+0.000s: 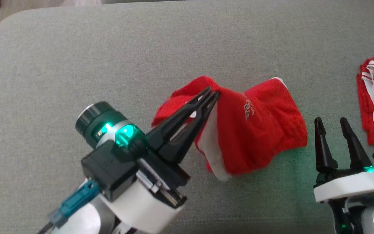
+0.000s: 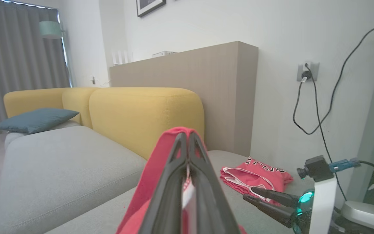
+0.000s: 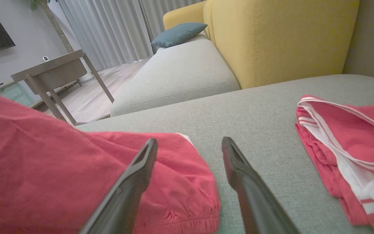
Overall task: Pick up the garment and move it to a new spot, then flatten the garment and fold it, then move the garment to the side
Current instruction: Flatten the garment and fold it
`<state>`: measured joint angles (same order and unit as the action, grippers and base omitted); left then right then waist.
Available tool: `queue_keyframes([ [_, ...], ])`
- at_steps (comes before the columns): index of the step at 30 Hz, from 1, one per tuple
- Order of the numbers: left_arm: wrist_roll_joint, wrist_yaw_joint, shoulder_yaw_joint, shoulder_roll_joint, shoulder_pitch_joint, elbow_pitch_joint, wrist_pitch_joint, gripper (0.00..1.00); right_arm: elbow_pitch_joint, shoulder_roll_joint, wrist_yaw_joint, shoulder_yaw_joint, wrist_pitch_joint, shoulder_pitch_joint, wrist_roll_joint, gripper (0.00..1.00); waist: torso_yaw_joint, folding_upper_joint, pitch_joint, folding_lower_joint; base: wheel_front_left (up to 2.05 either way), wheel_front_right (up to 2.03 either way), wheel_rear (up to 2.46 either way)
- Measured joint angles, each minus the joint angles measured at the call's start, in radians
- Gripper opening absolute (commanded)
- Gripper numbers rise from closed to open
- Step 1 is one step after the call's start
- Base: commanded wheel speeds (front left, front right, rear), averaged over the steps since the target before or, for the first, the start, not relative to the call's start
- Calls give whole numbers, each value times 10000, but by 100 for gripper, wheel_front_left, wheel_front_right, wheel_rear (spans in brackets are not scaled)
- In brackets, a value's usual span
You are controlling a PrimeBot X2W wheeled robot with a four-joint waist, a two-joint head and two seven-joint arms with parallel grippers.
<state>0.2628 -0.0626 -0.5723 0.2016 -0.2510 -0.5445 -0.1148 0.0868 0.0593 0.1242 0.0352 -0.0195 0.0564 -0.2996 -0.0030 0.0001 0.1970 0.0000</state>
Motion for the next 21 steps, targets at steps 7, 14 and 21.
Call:
queue_keyframes([
  [7,230,113,585,-113,-658,1603,-142,0,71,-48,0,-61,-86,-30,-88,100,-234,0,264,0,0,0,0],
  [14,995,79,1733,-192,-2349,6169,261,0,153,-65,0,-433,-71,-554,-142,100,-679,0,895,0,0,0,0],
  [21,1319,36,2474,-247,-3754,10679,1047,0,-102,-67,0,-686,140,-979,-337,100,-1268,0,1599,0,0,0,0],
])
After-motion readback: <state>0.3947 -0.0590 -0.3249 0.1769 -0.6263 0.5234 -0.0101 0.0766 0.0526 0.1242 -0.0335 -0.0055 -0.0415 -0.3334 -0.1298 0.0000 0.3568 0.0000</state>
